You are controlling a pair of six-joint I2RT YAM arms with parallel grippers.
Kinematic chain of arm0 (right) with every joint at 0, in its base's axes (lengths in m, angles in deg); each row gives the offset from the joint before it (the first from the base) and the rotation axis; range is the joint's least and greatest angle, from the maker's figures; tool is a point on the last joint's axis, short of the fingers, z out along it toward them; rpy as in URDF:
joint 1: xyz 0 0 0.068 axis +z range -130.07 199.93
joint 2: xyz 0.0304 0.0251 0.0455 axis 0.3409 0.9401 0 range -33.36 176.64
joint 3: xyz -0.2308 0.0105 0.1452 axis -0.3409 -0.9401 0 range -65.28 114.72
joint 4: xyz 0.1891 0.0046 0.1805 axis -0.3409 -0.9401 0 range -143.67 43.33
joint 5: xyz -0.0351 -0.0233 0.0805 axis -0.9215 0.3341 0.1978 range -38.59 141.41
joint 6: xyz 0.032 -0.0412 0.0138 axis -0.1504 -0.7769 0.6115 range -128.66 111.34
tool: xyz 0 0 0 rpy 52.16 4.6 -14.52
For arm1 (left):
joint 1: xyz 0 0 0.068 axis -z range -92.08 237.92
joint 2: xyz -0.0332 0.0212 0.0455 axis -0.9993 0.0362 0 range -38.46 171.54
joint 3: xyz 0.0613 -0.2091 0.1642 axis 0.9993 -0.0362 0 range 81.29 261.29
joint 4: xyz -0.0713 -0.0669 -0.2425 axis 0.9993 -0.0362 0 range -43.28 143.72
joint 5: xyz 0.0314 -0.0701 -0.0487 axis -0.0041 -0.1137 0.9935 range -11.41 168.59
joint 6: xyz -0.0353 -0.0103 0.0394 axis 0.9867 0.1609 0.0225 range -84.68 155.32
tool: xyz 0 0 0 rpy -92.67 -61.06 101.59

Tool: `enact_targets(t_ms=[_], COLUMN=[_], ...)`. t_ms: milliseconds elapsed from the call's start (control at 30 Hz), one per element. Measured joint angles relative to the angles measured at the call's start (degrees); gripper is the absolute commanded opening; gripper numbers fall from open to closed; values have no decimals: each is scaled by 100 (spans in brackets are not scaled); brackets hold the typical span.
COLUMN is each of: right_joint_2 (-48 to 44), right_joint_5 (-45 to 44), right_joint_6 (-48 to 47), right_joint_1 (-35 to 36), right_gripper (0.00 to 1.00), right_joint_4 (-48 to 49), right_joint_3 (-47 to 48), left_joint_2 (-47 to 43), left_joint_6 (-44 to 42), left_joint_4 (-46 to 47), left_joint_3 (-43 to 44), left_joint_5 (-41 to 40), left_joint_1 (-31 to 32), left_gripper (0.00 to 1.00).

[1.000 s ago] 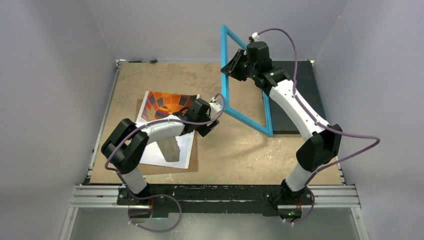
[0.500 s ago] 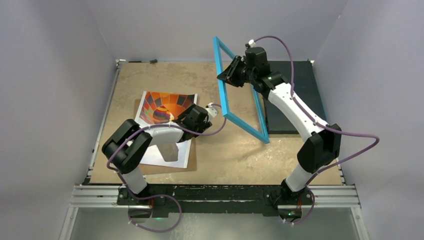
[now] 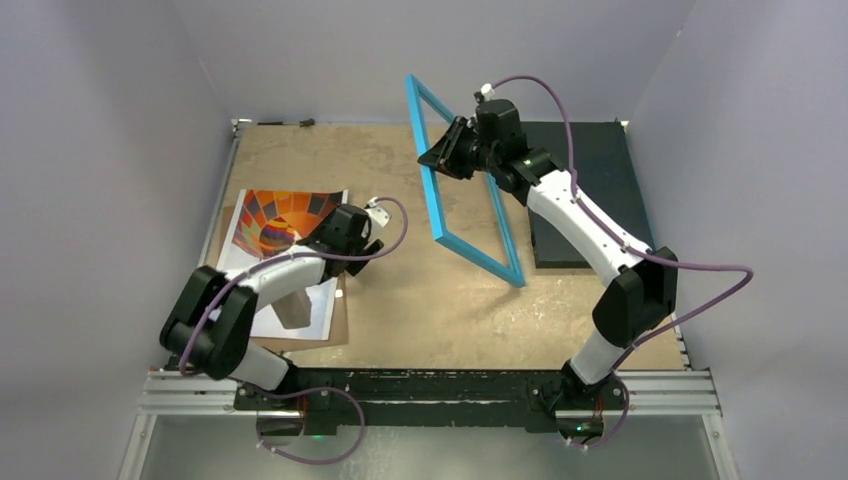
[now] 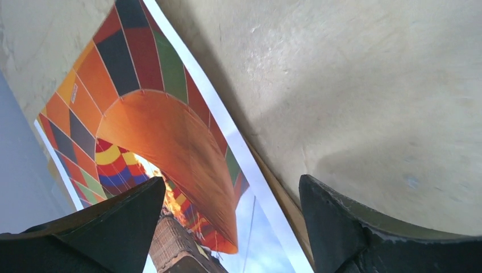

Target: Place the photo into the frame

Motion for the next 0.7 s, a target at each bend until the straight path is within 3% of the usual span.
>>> enact_targets(t_ms=[233, 367, 533, 700], right_joint_2=[341, 487, 361, 291], right_joint_5=[15, 219, 474, 605], right_joint_6=[332, 852, 1731, 2588], right_joint_1=[511, 767, 918, 918], right_gripper=[0, 0, 0, 0], right_joint_4=[151, 686, 1930, 3274], right_joint_3=[409, 457, -35, -789], left_joint_2=[-1224, -1554, -1753, -1753], left_joint_6=[426, 933, 1423, 1709], left_joint_4=[-1005, -1351, -1600, -1888], left_joint_3=[730, 1432, 1622, 1622], left_joint_5=[863, 1561, 2028, 2280], left_joint_1=[-85, -629, -1268, -1416], left_gripper=[94, 94, 93, 93])
